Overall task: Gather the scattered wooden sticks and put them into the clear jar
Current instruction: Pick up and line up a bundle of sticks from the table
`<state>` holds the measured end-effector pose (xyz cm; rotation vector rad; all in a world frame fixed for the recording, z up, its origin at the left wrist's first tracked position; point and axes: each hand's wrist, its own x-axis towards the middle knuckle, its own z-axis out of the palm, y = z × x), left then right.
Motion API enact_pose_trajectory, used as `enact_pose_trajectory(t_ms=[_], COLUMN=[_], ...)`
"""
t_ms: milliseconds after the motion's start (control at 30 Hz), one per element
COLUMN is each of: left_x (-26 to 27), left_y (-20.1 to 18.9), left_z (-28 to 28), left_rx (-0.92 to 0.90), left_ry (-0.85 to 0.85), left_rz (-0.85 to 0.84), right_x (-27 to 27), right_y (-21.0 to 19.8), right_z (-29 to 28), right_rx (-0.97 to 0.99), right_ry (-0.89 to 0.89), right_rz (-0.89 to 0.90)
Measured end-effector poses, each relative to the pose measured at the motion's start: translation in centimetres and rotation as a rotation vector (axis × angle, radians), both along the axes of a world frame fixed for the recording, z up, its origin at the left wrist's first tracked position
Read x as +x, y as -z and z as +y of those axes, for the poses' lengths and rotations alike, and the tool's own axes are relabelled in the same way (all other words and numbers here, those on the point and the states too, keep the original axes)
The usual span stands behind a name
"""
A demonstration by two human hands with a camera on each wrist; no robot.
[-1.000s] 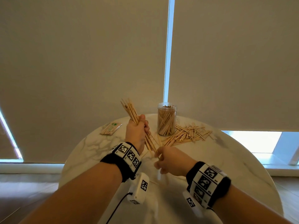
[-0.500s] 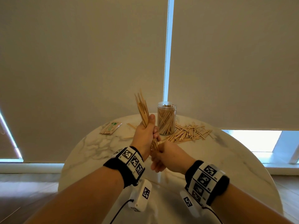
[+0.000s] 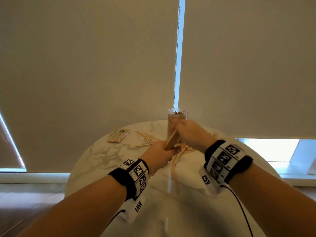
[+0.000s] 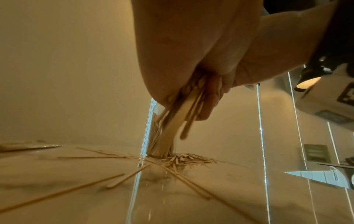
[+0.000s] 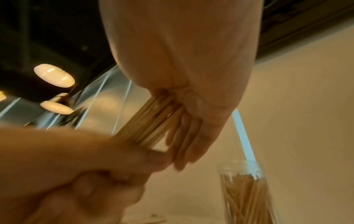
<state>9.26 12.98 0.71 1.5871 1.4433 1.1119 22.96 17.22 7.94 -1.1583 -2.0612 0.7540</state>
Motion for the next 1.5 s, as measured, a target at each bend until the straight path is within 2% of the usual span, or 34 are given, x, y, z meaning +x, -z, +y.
enact_pose_trajectory(t_ms=[33,100,167,233,267,333,400,500,600,700,767,867,933,967,1033,1067,1133,1200,1267,1300,1367,1500], left_x=[0.2,0.2,0.0,0.1,0.2,0.6,0.7,0.5,0.3,0.3,0.1,-0.2,-1.1,-1.7,-3.2,-4.0,-4.8,-3.8,-1.8,-0.7,0.7,0.4], left_y=[0.0,0.0,0.1,0.2,0.0,-0.3,-0.5,-0.7,-1.1,-1.8,-2.2,-3.2,-4.1,-4.5,-4.6,-4.5,-4.1,-4.1,-4.3,-4.4,-4.6,-4.6], left_z=[0.2,0.4,0.4,0.6,0.6,0.7,0.8,0.7,0.5,0.4,0.3,0.2,0.3,0.4,1.2,1.6,2.1,1.9,1.4,1.3,1.2,1.6], left_rx=[-0.011,-0.026,-0.028,-0.004,0.014,0.037,-0.008,-0.103,-0.091,-0.113,-0.146,-0.184,-0.188,-0.177,-0.125,-0.108,-0.158,-0.253,-0.293,-0.286,-0.254,-0.282], left_ry=[-0.006,-0.019,-0.013,0.008,0.01,0.026,0.035,0.018,0.087,0.148,0.207,0.268,0.245,0.205,0.013,-0.118,-0.314,-0.324,-0.243,-0.216,-0.222,-0.208], left_rz=[0.019,0.088,0.177,0.294,0.363,0.481,0.49,0.452,0.437,0.287,0.208,0.213,0.291,0.319,0.332,0.279,0.035,-0.301,-0.53,-0.566,-0.534,-0.421], right_x=[-0.3,-0.2,0.4,0.7,0.4,-0.2,-0.3,0.0,-0.3,0.1,0.4,1.4,1.9,2.2,3.4,4.0,4.7,4.3,3.2,2.6,1.8,2.1], right_y=[0.4,0.9,1.2,1.1,1.2,1.8,1.9,2.4,3.1,3.4,3.9,5.1,5.1,5.1,4.9,5.0,5.0,5.2,5.4,5.4,5.7,5.8], right_z=[0.0,0.3,0.8,0.6,0.2,-0.7,-1.5,-1.5,-1.2,-1.0,-1.2,0.5,0.2,0.3,1.0,1.2,1.4,1.4,1.3,1.1,0.9,1.1], right_rx=[-0.047,-0.024,0.089,0.111,0.115,0.176,0.359,0.449,0.485,0.558,0.614,0.583,0.625,0.641,0.49,0.444,0.356,0.313,0.322,0.306,0.254,0.227], right_ry=[-0.044,-0.02,0.102,0.114,0.045,-0.097,-0.119,-0.118,-0.116,-0.144,-0.188,-0.138,-0.059,-0.019,0.115,0.15,0.182,0.192,0.191,0.214,0.269,0.28], right_rz=[-0.09,-0.182,-0.121,-0.064,-0.166,-0.528,-0.795,-0.902,-0.854,-0.777,-0.861,-0.778,-0.759,-0.671,-0.611,-0.585,-0.544,-0.481,-0.428,-0.387,-0.292,-0.289])
